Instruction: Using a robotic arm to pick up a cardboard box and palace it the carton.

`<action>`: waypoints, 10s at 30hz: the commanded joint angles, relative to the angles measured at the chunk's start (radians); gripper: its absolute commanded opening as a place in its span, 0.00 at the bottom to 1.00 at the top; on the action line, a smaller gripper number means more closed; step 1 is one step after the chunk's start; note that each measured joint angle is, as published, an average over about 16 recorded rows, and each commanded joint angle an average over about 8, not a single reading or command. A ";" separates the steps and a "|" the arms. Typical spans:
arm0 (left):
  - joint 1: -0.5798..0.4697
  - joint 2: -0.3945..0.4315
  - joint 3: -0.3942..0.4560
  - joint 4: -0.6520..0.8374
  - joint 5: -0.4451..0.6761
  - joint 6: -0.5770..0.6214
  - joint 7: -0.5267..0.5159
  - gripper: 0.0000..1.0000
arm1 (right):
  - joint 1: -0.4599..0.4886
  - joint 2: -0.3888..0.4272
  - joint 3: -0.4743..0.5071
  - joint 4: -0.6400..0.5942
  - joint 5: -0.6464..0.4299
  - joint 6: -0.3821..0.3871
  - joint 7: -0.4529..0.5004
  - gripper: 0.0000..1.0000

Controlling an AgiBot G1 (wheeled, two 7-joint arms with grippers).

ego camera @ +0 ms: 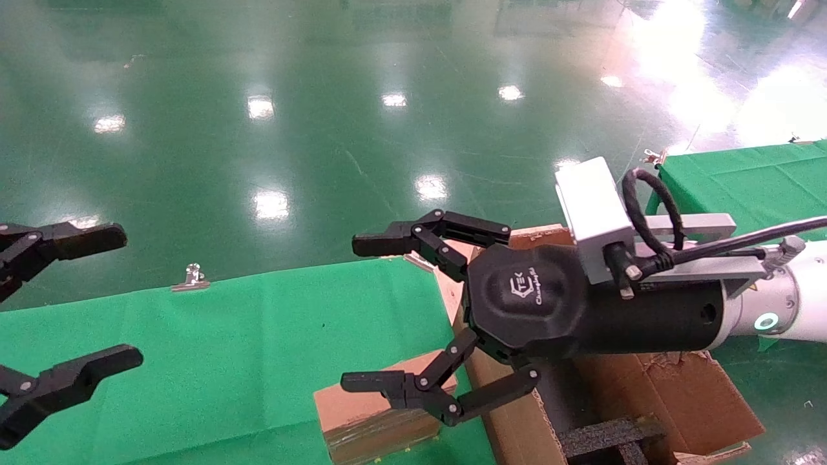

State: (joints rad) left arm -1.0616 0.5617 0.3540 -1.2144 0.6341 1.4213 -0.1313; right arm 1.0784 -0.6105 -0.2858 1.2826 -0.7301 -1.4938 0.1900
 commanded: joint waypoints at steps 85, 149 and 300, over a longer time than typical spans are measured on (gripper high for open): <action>0.000 0.000 0.000 0.000 0.000 0.000 0.000 1.00 | 0.510 -0.375 -0.615 -0.096 -0.932 -0.070 0.011 0.01; 0.000 0.000 0.000 0.000 0.000 0.000 0.000 1.00 | 1.075 -0.330 -0.850 -0.416 -0.639 -0.103 -0.246 0.00; 0.001 -0.001 0.000 0.001 0.000 -0.001 0.000 1.00 | 0.795 0.067 -1.645 -0.601 -0.399 0.621 0.838 0.00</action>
State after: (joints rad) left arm -1.0609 0.5612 0.3540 -1.2136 0.6336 1.4205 -0.1310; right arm 1.8731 -0.5438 -1.9305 0.6802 -1.1282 -0.8731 1.0262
